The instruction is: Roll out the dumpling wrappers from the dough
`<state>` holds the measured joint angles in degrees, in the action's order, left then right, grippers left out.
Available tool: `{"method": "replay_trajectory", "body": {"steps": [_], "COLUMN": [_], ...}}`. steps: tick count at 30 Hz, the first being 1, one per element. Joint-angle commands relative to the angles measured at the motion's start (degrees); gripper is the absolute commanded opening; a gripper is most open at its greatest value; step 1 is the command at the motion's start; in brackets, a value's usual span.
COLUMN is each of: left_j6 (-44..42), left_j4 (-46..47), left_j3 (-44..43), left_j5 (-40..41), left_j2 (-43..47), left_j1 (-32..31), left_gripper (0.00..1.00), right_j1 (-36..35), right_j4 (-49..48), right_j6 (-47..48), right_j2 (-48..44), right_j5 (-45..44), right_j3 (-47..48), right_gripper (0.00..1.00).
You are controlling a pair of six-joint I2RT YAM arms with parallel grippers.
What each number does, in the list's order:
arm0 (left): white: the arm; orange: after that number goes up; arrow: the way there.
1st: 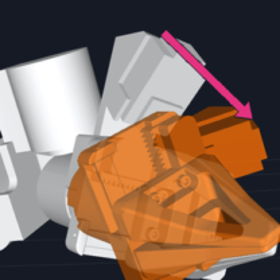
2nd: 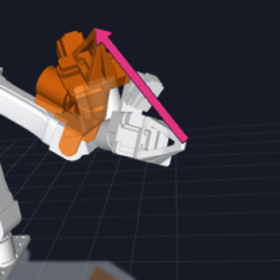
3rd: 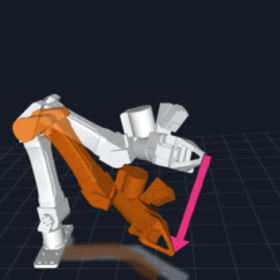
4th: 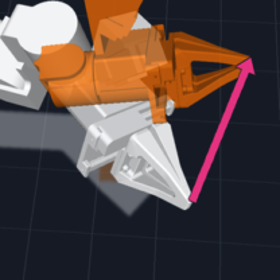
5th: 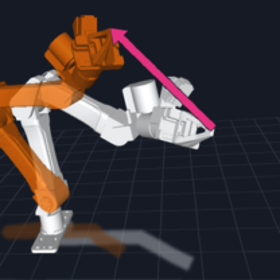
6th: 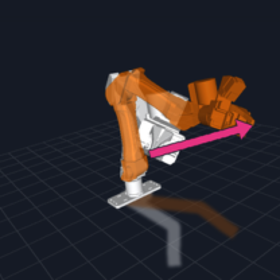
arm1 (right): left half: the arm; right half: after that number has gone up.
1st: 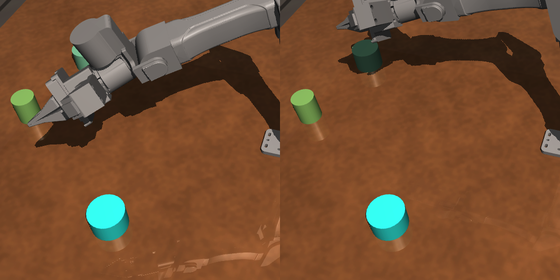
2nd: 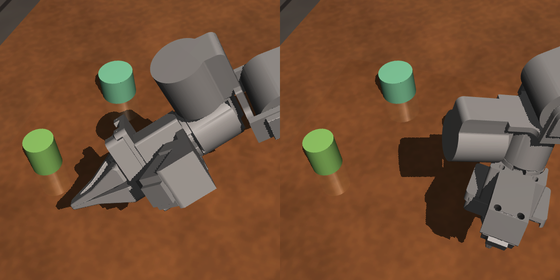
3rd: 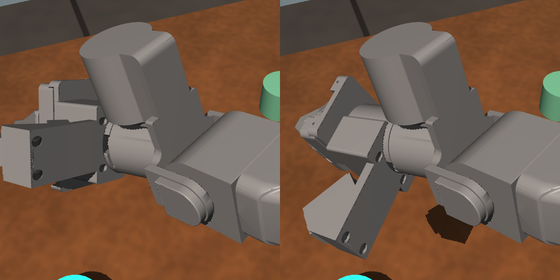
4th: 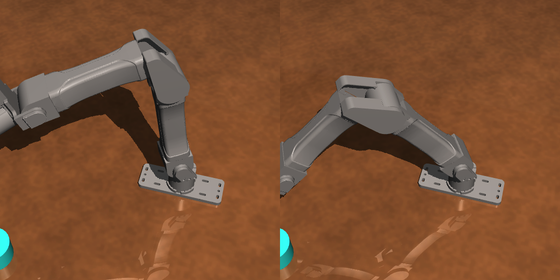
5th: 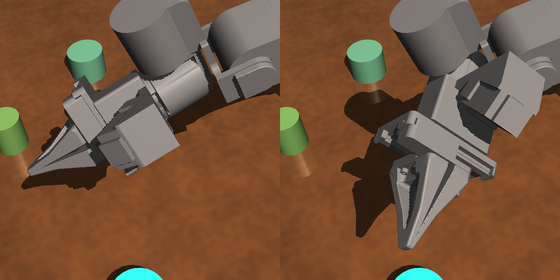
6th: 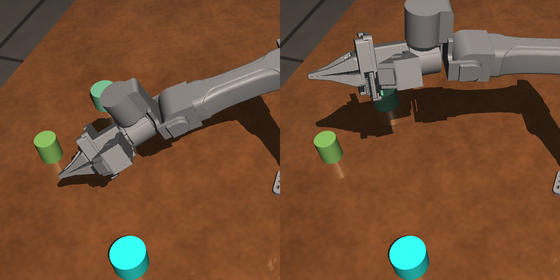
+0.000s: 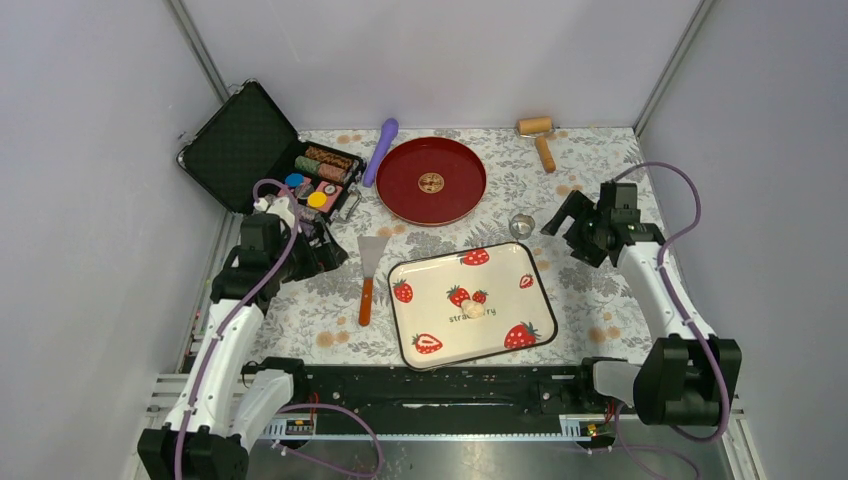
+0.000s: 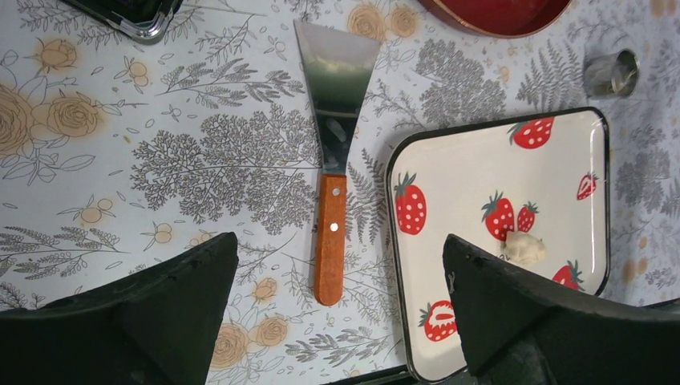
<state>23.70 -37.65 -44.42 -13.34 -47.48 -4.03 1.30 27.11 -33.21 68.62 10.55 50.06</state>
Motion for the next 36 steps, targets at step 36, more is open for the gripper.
{"method": "replay_trajectory", "body": {"steps": [36], "left_j6": [-3.14], "left_j4": [-0.14], "left_j3": [-0.11], "left_j5": [1.99], "left_j2": [-10.78], "left_j1": [-1.35], "left_gripper": [0.99], "right_j1": [-0.89], "right_j4": [25.23], "right_j6": [12.45], "right_j2": [74.07], "right_j5": [-13.24], "right_j3": [88.62], "right_gripper": [0.87]}}
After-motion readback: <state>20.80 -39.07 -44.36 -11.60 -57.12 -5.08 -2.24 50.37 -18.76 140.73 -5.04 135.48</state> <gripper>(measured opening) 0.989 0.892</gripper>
